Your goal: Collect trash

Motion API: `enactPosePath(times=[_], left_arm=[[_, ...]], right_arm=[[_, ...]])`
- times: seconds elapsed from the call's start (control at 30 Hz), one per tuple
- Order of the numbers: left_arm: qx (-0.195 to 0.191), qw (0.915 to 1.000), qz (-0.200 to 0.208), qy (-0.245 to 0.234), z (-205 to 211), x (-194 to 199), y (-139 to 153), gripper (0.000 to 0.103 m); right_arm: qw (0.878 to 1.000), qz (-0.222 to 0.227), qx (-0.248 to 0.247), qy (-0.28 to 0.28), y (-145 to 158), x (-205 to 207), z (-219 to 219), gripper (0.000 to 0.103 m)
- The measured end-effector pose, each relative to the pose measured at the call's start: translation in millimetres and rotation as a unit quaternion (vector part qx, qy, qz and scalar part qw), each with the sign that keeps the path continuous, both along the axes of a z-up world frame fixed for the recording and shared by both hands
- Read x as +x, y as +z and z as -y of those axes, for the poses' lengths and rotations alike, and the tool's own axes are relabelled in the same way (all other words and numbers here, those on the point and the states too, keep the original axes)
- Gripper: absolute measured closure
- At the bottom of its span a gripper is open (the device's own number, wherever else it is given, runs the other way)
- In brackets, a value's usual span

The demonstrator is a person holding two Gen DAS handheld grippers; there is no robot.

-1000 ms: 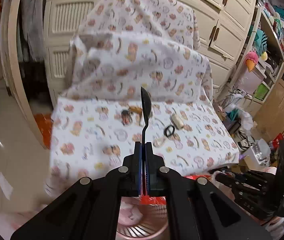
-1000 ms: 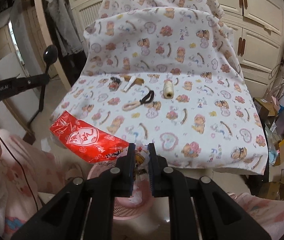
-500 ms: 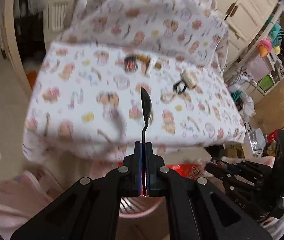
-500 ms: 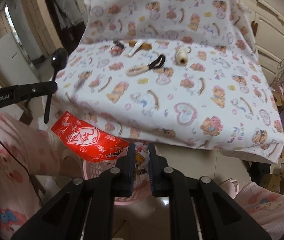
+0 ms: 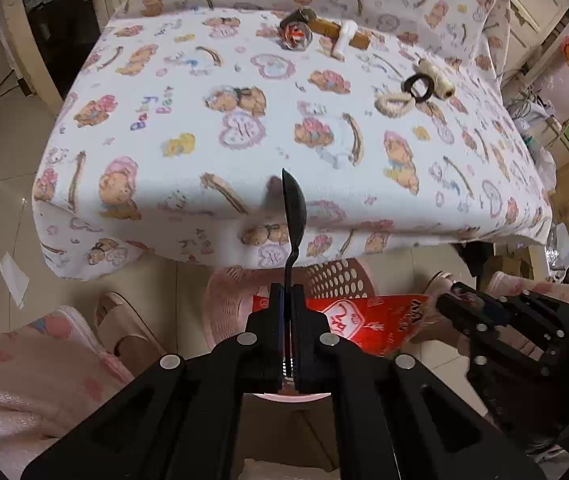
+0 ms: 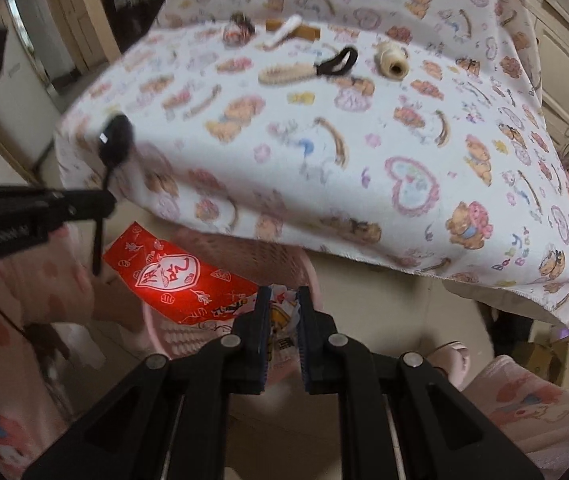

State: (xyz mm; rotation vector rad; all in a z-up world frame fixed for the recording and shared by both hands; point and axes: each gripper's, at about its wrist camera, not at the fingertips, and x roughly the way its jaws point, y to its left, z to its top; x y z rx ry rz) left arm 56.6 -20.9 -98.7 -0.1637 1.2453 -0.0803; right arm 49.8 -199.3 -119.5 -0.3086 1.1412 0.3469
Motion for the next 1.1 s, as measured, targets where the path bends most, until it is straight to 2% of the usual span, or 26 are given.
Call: enactPosePath(times=[0.23, 0.4, 0.6, 0.77, 0.87, 0.9, 0.93, 0.97, 1.0, 1.07, 1.1], left_arm=[[-0.058, 0.9963, -0.061, -0.021, 7, -10, -17, 0.101], [-0.035, 0.9944, -0.096, -0.024, 14, -9, -37, 0.101], [0.007, 0.9935, -0.113, -0.016, 16, -4, -55, 0.101], [0.006, 0.9912, -0.130, -0.024, 15, -4, -64, 0.101], [0.011, 0.9894, -0.141, -0.033, 20, -4, -73, 0.101], [0.014, 0.9895, -0.140, -0.033, 21, -4, -75, 0.101], [0.020, 0.9902, -0.135, -0.028, 22, -5, -77, 0.093], [0.031, 0.9903, -0.134, -0.021, 20, -5, -77, 0.083], [0.045, 0.9900, -0.133, -0.018, 19, -6, -77, 0.062], [0.047, 0.9900, -0.132, -0.018, 16, -8, -77, 0.060], [0.041, 0.9904, -0.131, -0.016, 15, -8, -75, 0.058]], right_arm=[[1.000, -0.028, -0.014, -0.004, -26, 5, -7, 0.092], [0.998, -0.061, 0.007, -0.019, -39, 11, -5, 0.092], [0.995, -0.094, 0.015, -0.042, -56, 22, 1, 0.087], [0.992, -0.111, 0.017, -0.056, -63, 24, 7, 0.084], [0.991, -0.113, 0.021, -0.062, -63, 25, 8, 0.076], [0.991, -0.114, 0.022, -0.064, -63, 26, 10, 0.069], [0.991, -0.115, 0.024, -0.067, -64, 25, 11, 0.061], [0.991, -0.114, 0.027, -0.069, -63, 26, 12, 0.057], [0.991, -0.113, 0.030, -0.071, -61, 26, 13, 0.054], [0.990, -0.112, 0.039, -0.075, -60, 25, 16, 0.050], [0.990, -0.111, 0.044, -0.077, -59, 25, 17, 0.044]])
